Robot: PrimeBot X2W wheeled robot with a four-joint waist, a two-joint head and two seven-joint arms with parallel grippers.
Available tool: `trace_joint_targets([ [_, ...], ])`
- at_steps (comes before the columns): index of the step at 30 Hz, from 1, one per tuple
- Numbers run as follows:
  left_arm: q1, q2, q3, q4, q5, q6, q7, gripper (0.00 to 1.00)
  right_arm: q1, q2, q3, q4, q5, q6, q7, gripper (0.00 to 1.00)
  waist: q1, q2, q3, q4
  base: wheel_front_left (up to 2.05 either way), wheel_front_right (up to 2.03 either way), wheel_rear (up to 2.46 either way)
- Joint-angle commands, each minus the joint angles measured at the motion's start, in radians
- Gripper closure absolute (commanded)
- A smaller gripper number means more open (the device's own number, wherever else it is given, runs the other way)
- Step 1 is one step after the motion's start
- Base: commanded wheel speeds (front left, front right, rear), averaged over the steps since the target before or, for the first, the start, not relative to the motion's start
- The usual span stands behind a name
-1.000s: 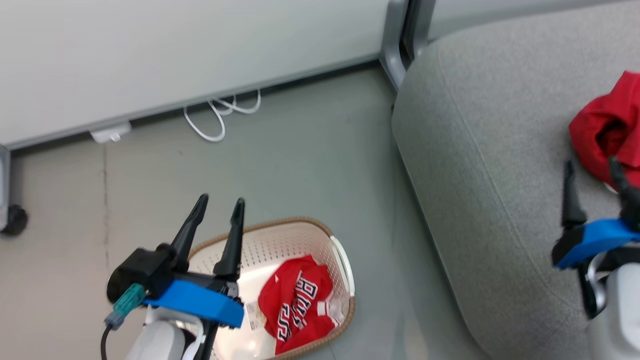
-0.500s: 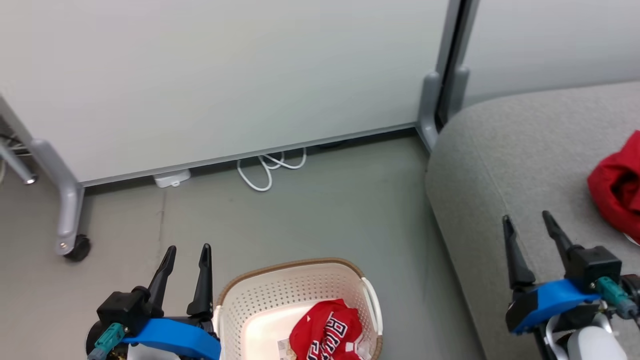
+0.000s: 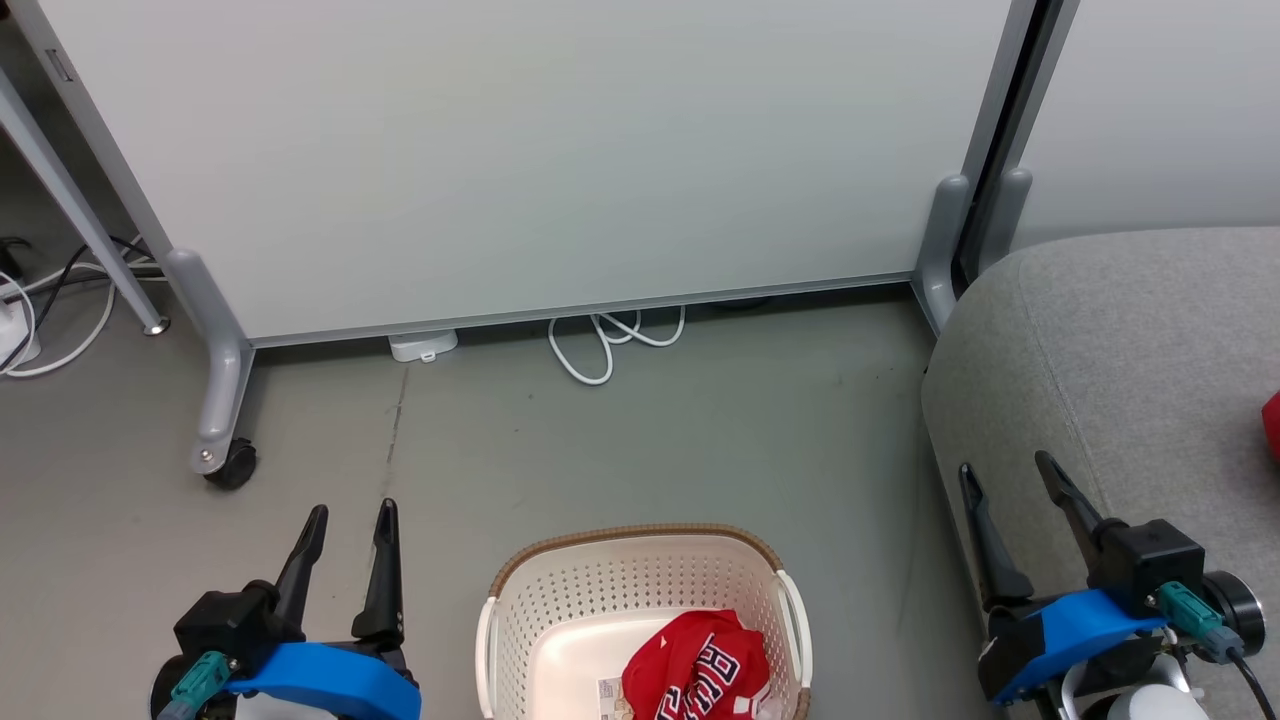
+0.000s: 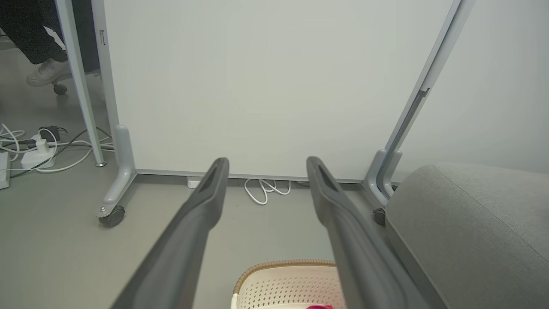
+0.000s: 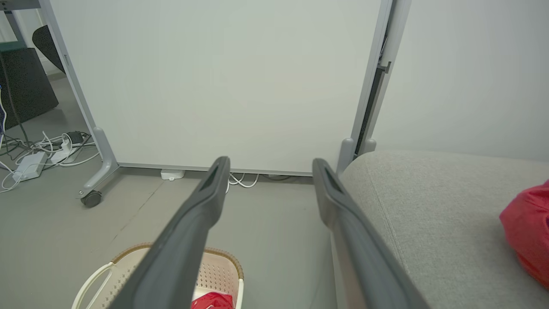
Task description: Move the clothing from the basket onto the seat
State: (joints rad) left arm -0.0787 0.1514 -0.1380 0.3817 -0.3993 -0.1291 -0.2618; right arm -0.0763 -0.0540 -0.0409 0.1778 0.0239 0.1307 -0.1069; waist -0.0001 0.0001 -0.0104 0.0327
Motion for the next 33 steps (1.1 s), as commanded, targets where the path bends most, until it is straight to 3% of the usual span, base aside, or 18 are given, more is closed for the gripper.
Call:
trace_joint_targets([
  [1,0.001,0.003,0.001,0.001,0.000,-0.003,-0.005,0.00,0.018,0.003,0.001,-0.008,0.001,0.000,0.004,0.00,0.0001,-0.0001,0.003,0.004,0.00,0.00,0.00],
  [21,-0.027,-0.006,-0.023,0.002,0.007,-0.003,-0.005,0.00,-0.004,0.004,0.011,-0.016,0.012,0.000,0.015,0.00,0.0001,-0.0001,0.048,-0.020,0.00,0.00,0.00],
  [33,-0.167,0.007,-0.115,0.043,0.000,-0.003,-0.005,0.00,-0.156,0.004,0.087,-0.053,0.011,0.000,-0.003,0.00,0.0001,-0.0001,0.303,-0.098,0.00,0.00,0.00],
])
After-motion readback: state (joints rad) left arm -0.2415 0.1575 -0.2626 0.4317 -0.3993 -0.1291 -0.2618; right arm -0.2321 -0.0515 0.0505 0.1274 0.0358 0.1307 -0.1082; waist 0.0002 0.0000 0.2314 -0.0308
